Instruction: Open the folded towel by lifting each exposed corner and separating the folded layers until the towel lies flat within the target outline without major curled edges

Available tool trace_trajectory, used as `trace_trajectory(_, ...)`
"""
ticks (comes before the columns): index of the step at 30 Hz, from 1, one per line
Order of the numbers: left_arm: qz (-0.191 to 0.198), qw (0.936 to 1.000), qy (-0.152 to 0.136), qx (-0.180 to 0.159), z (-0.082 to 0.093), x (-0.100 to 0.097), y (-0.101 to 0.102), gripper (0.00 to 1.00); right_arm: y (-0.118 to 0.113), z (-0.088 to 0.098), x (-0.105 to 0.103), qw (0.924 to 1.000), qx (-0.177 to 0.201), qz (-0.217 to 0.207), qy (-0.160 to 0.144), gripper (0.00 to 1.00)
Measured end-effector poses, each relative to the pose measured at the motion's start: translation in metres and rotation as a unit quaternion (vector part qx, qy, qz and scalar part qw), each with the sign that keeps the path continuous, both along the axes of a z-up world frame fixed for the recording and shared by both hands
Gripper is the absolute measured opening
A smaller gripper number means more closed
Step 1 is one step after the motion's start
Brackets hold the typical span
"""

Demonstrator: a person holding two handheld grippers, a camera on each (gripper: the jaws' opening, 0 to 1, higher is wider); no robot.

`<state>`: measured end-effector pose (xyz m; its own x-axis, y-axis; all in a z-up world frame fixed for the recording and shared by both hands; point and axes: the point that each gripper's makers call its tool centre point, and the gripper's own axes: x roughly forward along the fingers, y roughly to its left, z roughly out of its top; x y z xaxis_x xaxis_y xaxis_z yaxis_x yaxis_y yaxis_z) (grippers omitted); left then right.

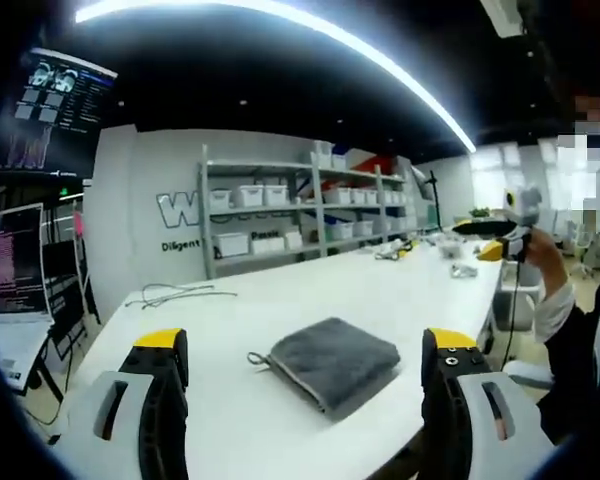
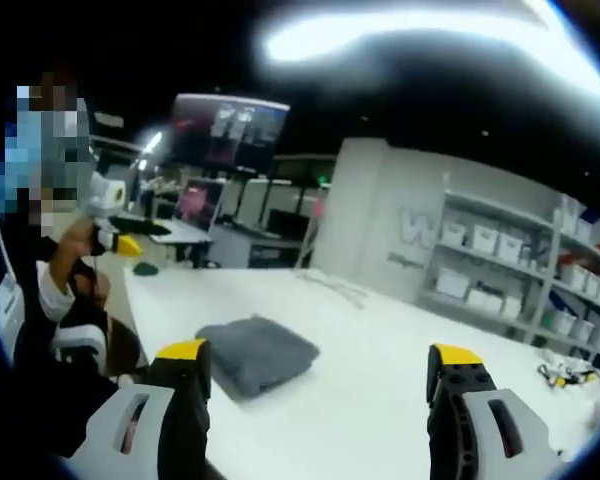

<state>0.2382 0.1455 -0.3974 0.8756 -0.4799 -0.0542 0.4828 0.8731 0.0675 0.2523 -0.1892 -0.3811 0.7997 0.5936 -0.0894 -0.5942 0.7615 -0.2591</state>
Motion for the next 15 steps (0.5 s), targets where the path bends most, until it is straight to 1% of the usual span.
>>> trace_trajectory(2, -0.003, 1.0, 0.006, 0.006, -0.003, -0.001, -0.001, 0.96, 0.001, -0.002, 0.003, 1.0, -0.006, -0.002, 0.0, 0.9)
trace_trajectory(4, -0.005, 0.9999, 0.007, 0.008, -0.002, -0.001, -0.002, 0.96, 0.001, -0.005, 0.004, 1.0, -0.006, 0.0, 0.003, 0.9)
trace_trajectory(6, -0.001, 1.0, -0.005, -0.004, 0.007, 0.0, -0.002, 0.95, 0.004, -0.009, 0.002, 0.9998, 0.003, 0.018, 0.013, 0.9)
trace_trajectory(7, -0.002, 1.0, -0.008, -0.006, 0.008, 0.001, -0.003, 0.95, 0.006, -0.011, 0.0, 0.9993, 0.012, 0.03, 0.018, 0.89)
trace_trajectory(8, -0.003, 1.0, -0.008, -0.005, 0.009, 0.001, -0.003, 0.95, 0.006, -0.01, 0.0, 0.9991, 0.018, 0.032, 0.02, 0.89)
trace_trajectory(11, -0.003, 1.0, -0.008, -0.002, 0.01, 0.001, -0.005, 0.95, 0.002, -0.008, 0.003, 0.9992, 0.025, 0.027, 0.017, 0.88)
trace_trajectory(13, -0.005, 0.9999, -0.011, 0.001, 0.011, 0.001, -0.007, 0.96, -0.003, -0.009, 0.007, 0.9996, 0.018, 0.015, 0.014, 0.88)
trace_trajectory(14, -0.006, 0.9999, -0.011, 0.003, 0.01, 0.0, -0.008, 0.96, -0.003, -0.01, 0.007, 0.9997, 0.015, 0.016, 0.012, 0.89)
trace_trajectory(15, -0.009, 0.9999, -0.006, 0.007, 0.007, 0.0, -0.009, 0.96, -0.001, -0.009, 0.006, 0.9995, 0.017, 0.026, 0.011, 0.89)
